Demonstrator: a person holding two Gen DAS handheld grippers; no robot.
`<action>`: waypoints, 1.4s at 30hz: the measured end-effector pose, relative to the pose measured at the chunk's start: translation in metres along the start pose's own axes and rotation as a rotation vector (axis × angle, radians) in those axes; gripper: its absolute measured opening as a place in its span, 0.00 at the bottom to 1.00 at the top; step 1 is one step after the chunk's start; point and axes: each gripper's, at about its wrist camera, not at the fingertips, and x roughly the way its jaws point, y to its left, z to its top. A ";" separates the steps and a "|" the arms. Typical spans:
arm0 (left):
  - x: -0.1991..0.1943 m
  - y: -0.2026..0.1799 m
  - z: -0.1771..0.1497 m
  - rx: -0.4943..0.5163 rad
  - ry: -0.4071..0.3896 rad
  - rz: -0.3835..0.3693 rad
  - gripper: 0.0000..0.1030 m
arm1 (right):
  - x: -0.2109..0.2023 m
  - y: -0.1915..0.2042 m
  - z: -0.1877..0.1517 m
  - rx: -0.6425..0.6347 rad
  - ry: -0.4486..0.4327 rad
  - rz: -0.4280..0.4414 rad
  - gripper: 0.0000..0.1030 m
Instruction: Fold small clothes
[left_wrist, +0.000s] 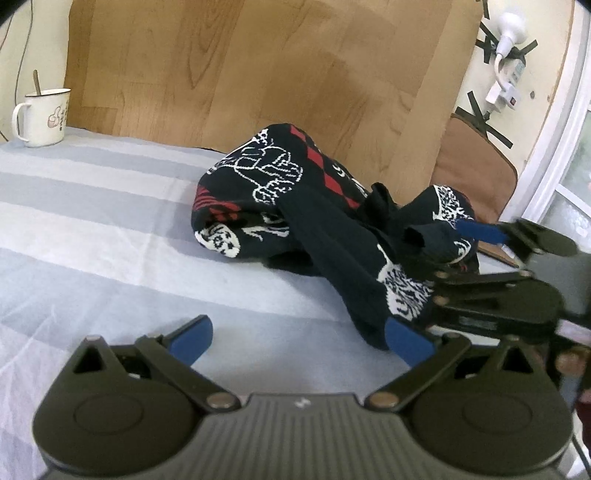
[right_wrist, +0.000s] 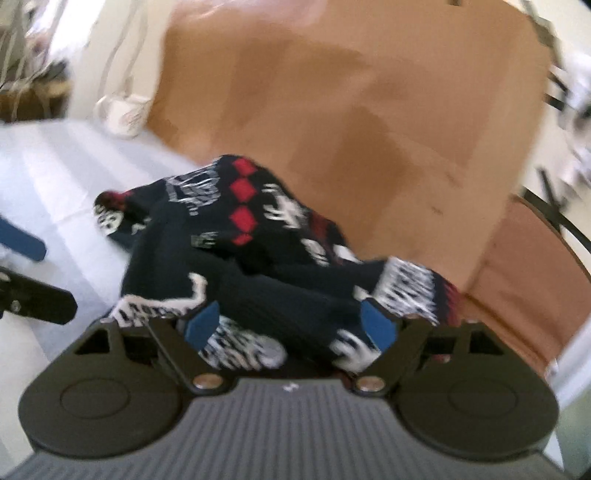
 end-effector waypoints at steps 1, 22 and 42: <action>0.000 0.000 0.000 0.000 0.000 0.002 1.00 | 0.007 0.002 0.004 -0.015 0.015 -0.004 0.15; 0.022 -0.045 0.025 0.014 0.117 -0.386 1.00 | -0.169 -0.130 -0.099 0.710 -0.128 -0.281 0.07; 0.051 -0.065 0.024 0.047 0.205 -0.313 0.07 | -0.028 -0.081 -0.068 0.631 0.175 0.143 0.10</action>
